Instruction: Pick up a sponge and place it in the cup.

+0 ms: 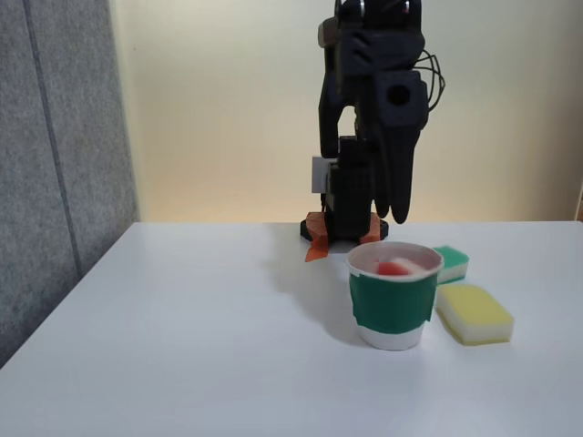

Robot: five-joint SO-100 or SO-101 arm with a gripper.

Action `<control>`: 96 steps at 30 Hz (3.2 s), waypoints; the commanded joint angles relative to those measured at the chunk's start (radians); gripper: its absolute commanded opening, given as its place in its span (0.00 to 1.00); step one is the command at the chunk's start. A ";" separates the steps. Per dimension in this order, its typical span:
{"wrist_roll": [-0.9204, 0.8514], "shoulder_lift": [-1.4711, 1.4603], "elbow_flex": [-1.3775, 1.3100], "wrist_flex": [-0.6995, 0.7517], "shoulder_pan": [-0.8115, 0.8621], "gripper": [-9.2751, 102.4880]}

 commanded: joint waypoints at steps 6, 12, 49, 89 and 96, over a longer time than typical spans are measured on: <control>0.031 0.077 -0.064 0.135 0.028 0.12; 0.095 0.210 0.048 0.140 0.038 0.08; 0.219 1.152 1.175 -0.284 -0.009 0.08; 0.175 1.147 1.256 -0.618 0.261 0.08; 0.094 1.144 1.256 -0.256 0.359 0.08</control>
